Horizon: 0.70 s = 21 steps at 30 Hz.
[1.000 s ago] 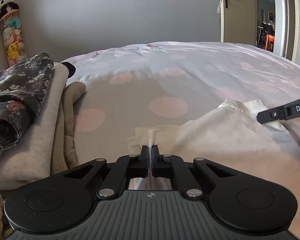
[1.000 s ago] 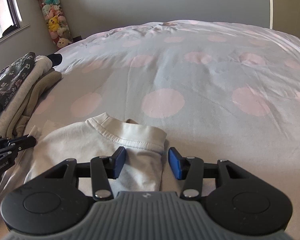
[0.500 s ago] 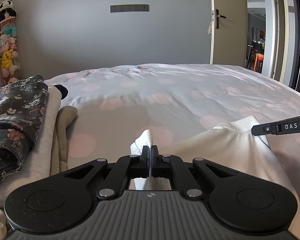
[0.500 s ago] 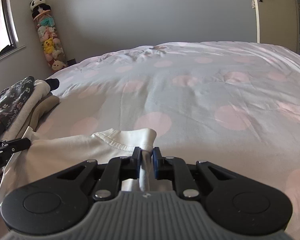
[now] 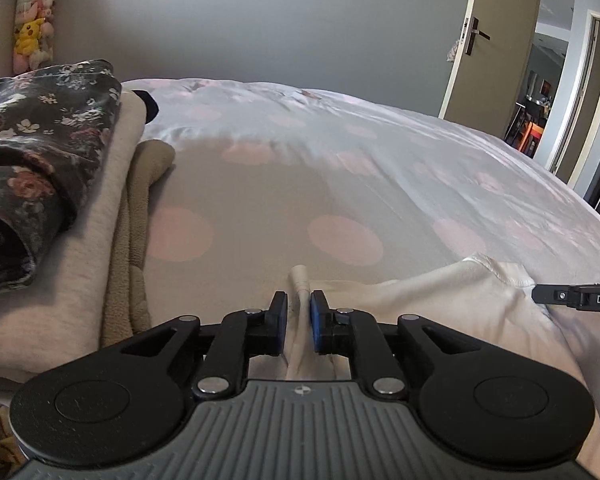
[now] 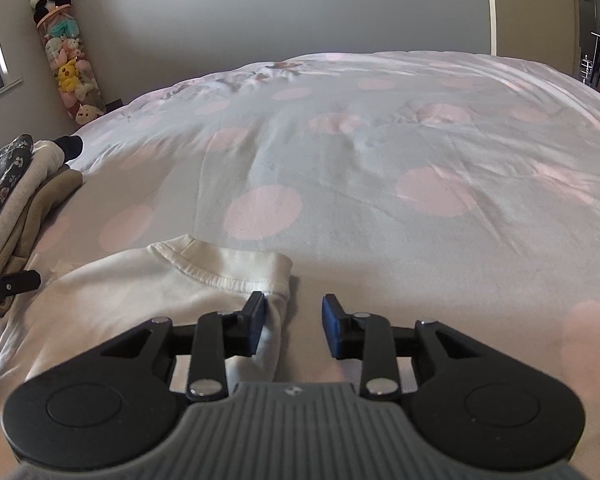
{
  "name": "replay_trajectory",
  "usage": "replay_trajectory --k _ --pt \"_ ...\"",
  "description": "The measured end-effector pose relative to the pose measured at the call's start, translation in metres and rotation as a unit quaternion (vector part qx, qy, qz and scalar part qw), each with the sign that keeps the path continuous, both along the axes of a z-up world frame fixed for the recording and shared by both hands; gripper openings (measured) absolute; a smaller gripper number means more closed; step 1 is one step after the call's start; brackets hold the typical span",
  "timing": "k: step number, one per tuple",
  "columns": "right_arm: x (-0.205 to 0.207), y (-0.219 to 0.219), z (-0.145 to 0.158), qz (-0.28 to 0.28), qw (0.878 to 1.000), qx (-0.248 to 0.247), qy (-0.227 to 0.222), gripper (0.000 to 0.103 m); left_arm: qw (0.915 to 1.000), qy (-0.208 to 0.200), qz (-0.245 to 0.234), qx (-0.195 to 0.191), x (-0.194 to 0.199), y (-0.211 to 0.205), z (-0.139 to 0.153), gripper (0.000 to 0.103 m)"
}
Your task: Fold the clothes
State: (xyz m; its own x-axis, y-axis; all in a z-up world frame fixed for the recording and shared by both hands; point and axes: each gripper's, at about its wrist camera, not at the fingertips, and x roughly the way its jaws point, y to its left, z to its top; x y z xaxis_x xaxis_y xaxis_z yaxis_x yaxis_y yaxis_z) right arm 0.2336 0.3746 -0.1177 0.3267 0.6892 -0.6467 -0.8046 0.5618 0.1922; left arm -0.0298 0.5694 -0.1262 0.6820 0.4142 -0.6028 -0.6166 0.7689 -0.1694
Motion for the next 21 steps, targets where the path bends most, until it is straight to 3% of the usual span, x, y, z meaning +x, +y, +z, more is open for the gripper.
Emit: replay_trajectory --k 7,13,14,15,16,18,21 --pt "-0.012 -0.019 0.014 0.007 1.000 0.014 0.001 0.035 0.9994 -0.007 0.015 -0.031 -0.009 0.007 0.003 0.038" --pt "-0.030 0.012 0.033 0.077 0.997 0.031 -0.006 0.035 0.9996 0.006 -0.003 -0.027 0.005 0.006 -0.001 0.037" --pt "-0.033 0.020 0.035 0.087 0.996 0.030 -0.007 0.034 0.9996 0.009 -0.004 -0.027 0.008 0.008 -0.003 0.032" --pt "-0.036 0.028 0.036 0.096 0.995 0.025 -0.010 0.034 0.9995 0.013 -0.005 -0.027 0.011 0.009 -0.005 0.013" --pt "-0.038 0.034 0.035 0.101 0.995 0.019 -0.011 0.034 0.9995 0.021 0.001 -0.023 0.014 0.012 -0.006 0.007" --pt "-0.041 0.042 0.032 0.105 0.994 0.005 -0.011 0.034 0.9991 0.029 0.022 -0.022 0.015 0.019 -0.011 0.008" --pt "-0.040 0.044 0.019 0.100 0.995 -0.030 -0.007 0.034 0.9984 0.034 0.038 -0.026 0.010 0.024 -0.012 0.026"
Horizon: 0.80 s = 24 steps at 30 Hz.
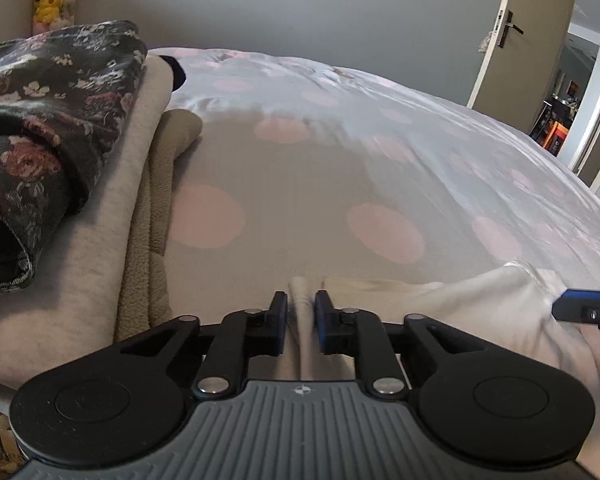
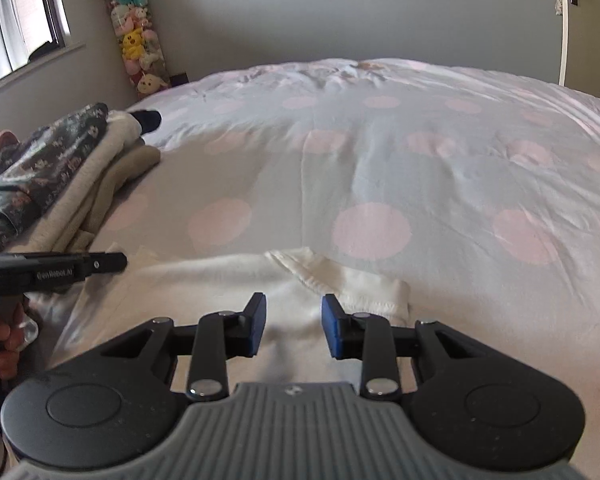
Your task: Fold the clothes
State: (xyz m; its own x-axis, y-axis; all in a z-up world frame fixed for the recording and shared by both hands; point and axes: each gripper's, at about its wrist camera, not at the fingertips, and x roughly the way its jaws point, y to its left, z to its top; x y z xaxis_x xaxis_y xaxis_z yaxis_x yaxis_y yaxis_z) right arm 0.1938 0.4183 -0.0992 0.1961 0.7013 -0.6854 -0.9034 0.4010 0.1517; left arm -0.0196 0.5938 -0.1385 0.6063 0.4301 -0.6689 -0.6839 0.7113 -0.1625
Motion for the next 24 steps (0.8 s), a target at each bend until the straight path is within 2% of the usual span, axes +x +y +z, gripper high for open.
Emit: replay_trajectory --k 4,8,13,15,20,24 --pt "0.006 -0.023 -0.006 -0.012 1.000 -0.009 0.009 0.034 0.9998 -0.013 0.015 0.005 -0.017 -0.010 0.014 0.029" --pt "-0.001 -0.058 0.001 -0.013 1.000 0.001 0.024 0.034 0.9994 -0.034 -0.001 0.003 -0.043 -0.037 0.034 0.032" --pt "-0.040 -0.107 0.007 0.007 0.999 0.009 0.052 0.033 0.9982 -0.034 -0.049 0.006 -0.078 -0.092 0.051 0.032" --pt "-0.061 -0.124 0.008 0.018 0.998 0.011 0.053 0.024 0.9979 -0.027 -0.058 0.004 -0.094 -0.115 0.053 0.032" --pt "-0.107 -0.161 -0.001 0.019 0.998 0.007 0.061 0.023 0.9982 -0.010 -0.059 -0.009 -0.126 -0.164 0.040 0.032" --pt "-0.128 -0.178 -0.017 0.009 0.997 -0.014 0.070 0.023 0.9989 -0.004 -0.025 -0.039 -0.143 -0.183 0.014 0.030"
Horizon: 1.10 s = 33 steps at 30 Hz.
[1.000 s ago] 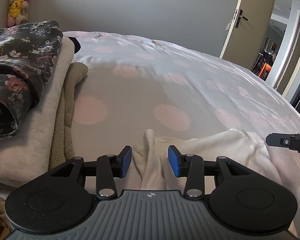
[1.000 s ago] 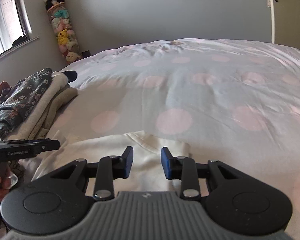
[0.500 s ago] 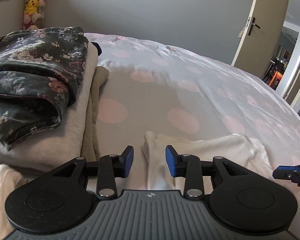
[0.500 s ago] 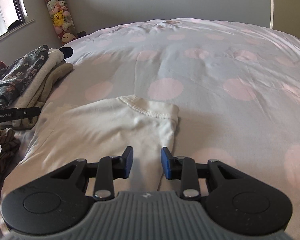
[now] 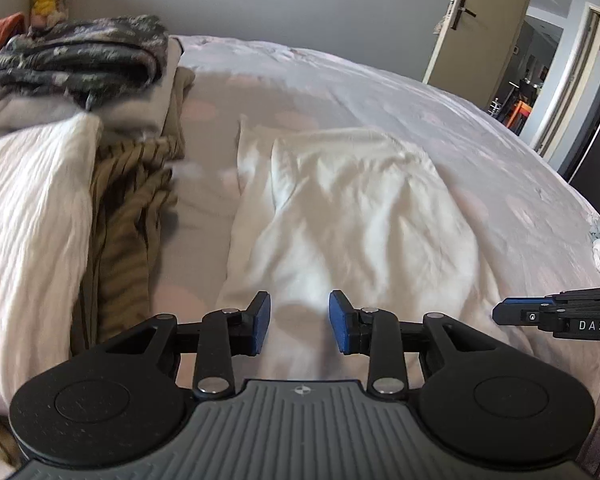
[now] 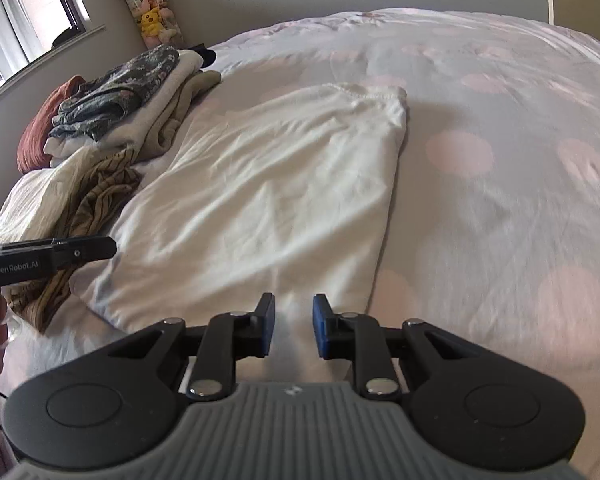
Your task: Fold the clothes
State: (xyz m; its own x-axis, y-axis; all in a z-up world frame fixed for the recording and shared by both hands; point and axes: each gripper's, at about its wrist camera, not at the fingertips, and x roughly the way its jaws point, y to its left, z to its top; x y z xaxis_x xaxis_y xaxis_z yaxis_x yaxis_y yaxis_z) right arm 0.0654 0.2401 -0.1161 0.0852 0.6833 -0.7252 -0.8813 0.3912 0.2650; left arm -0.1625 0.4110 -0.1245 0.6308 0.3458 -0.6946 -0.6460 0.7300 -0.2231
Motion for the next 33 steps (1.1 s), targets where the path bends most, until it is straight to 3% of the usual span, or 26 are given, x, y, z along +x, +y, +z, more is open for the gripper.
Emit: replay_trajectory --k 4,11,14,16,18,23,27,33 --pt "-0.008 -0.006 -0.015 -0.003 1.000 -0.017 -0.013 0.021 0.9994 0.002 0.031 -0.016 -0.008 -0.008 -0.011 0.029" --pt "-0.017 -0.013 -0.008 -0.007 0.999 -0.037 -0.030 0.021 0.9969 -0.004 0.073 -0.031 -0.022 -0.020 -0.002 0.027" --pt "-0.015 -0.031 -0.001 -0.030 0.999 -0.018 -0.008 0.023 0.9963 -0.015 0.084 -0.014 -0.035 -0.025 0.006 0.029" --pt "-0.010 -0.041 0.000 -0.053 0.999 -0.004 0.011 0.024 0.9939 -0.022 0.108 -0.007 -0.046 -0.025 0.010 0.049" --pt "-0.005 -0.051 0.001 -0.075 0.997 0.011 0.031 0.035 0.9905 -0.033 0.132 -0.017 -0.055 -0.021 0.012 0.056" --pt "0.009 -0.063 -0.002 -0.124 0.989 0.033 0.078 0.048 0.9837 -0.060 0.151 -0.077 -0.065 -0.009 0.000 0.056" --pt "0.015 -0.062 -0.015 -0.137 0.984 0.035 0.110 0.049 0.9778 -0.074 0.157 -0.117 -0.067 -0.002 -0.013 0.056" --pt "0.024 -0.061 -0.030 -0.148 0.975 0.061 0.157 0.049 0.9692 -0.111 0.168 -0.142 -0.068 0.005 -0.025 0.063"
